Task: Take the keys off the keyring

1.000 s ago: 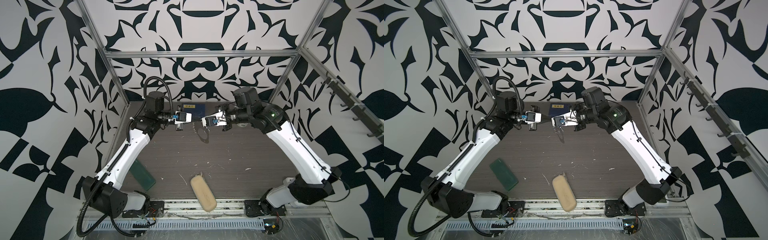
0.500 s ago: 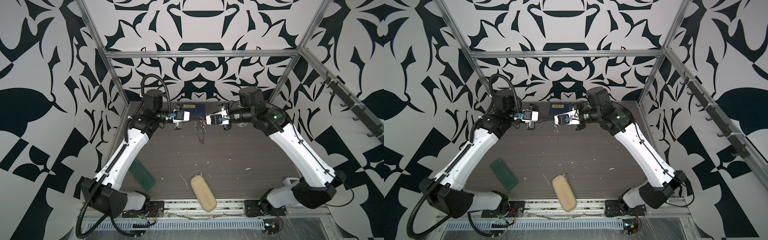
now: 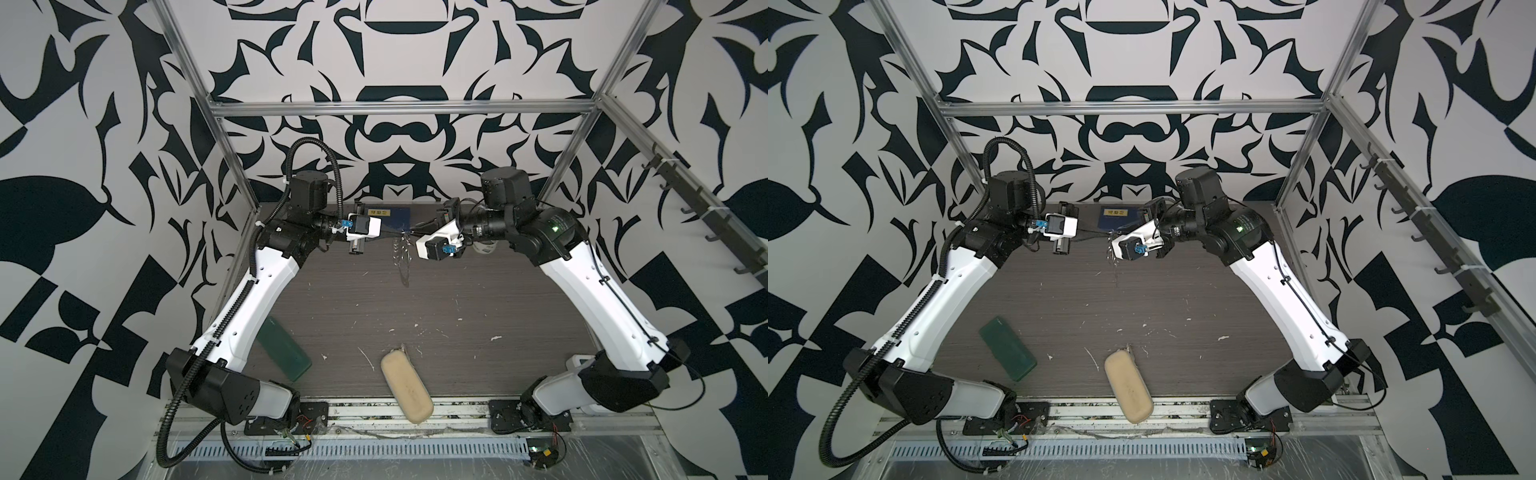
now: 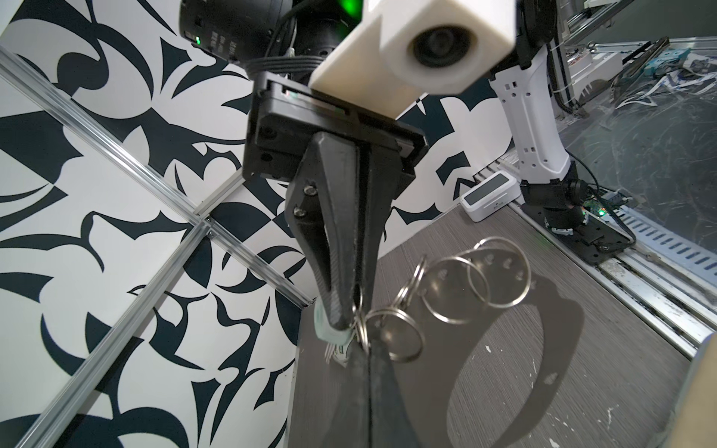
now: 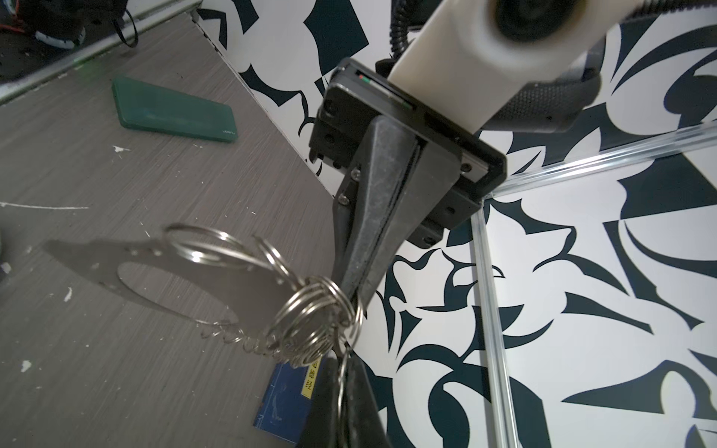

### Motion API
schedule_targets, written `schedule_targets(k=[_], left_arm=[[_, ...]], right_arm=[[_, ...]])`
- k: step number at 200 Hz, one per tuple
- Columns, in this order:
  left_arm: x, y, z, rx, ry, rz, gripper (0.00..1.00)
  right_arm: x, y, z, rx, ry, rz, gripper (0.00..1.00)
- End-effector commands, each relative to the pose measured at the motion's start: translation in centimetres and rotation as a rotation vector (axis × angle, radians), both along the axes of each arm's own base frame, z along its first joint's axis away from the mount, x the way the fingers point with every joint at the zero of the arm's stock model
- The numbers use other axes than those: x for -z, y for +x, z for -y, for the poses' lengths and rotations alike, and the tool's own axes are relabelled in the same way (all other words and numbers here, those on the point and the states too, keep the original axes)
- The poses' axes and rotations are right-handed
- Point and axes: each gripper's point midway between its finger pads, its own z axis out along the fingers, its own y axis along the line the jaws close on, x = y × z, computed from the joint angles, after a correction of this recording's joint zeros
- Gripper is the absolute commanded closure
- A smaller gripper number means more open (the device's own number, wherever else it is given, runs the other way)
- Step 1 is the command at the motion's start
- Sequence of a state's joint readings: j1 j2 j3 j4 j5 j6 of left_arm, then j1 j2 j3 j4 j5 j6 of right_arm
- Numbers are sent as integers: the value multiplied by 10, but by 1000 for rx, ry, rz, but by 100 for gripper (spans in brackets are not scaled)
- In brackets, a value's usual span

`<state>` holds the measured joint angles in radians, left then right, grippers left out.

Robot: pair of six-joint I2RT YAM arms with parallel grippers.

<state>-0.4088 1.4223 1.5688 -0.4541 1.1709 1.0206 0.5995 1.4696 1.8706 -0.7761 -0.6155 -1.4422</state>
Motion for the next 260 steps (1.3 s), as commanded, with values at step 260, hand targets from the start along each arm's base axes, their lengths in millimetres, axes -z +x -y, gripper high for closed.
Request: schedule_targets(k=[260], left_arm=[[-17,-18,-8,31,43,31,100]], right_arm=[[-72,12,11,-86,-160,689,100]])
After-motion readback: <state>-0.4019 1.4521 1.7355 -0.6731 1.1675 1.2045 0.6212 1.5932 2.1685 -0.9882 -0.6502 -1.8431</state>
